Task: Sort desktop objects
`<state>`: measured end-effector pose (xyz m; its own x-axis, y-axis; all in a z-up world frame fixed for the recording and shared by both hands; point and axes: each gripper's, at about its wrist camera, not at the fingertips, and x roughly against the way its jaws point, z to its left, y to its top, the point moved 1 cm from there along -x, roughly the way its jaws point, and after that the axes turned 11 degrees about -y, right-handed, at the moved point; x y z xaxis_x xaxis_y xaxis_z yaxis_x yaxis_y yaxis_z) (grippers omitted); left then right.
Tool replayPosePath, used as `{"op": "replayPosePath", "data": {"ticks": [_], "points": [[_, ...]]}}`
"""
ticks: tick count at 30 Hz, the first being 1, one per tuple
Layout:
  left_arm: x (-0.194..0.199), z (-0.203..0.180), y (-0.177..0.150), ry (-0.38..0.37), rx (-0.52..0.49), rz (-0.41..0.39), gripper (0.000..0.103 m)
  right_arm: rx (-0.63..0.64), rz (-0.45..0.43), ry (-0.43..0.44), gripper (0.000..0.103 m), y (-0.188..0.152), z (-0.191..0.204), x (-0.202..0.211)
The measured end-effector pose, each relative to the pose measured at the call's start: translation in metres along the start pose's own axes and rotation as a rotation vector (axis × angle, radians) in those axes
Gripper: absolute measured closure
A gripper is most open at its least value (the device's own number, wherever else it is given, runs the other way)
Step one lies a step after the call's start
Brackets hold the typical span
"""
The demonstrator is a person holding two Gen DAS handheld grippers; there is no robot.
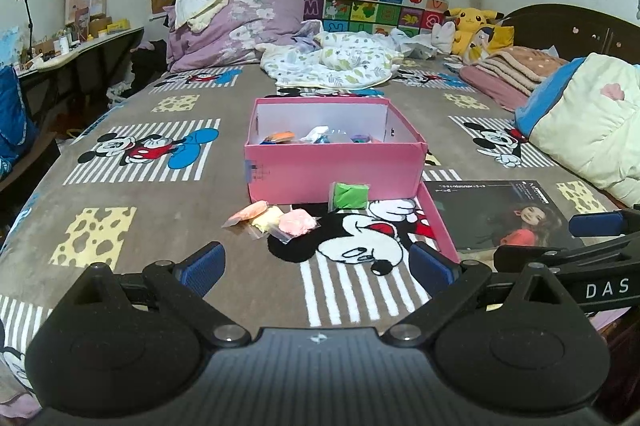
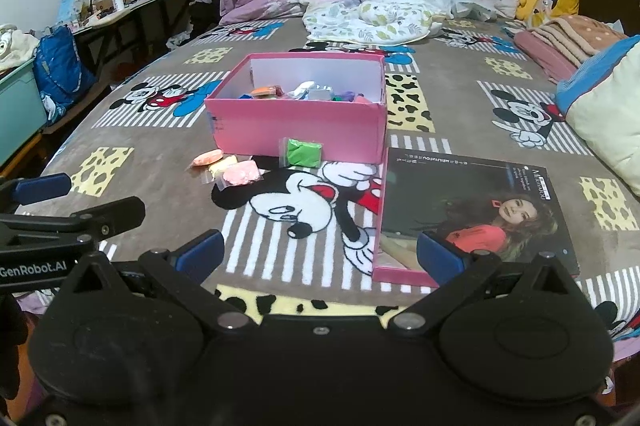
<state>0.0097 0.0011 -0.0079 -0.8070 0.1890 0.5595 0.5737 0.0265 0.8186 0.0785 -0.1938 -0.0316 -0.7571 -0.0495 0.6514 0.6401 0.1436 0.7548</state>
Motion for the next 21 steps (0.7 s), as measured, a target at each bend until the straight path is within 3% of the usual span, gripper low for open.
{"op": "replayPosePath", "data": {"ticks": [21], "points": [[-0.0025,0.0010,0.0016,0.007,-0.011,0.008,0.004,0.001,0.006,0.006,0.000,-0.0015,0.0022,-0.0015]]}}
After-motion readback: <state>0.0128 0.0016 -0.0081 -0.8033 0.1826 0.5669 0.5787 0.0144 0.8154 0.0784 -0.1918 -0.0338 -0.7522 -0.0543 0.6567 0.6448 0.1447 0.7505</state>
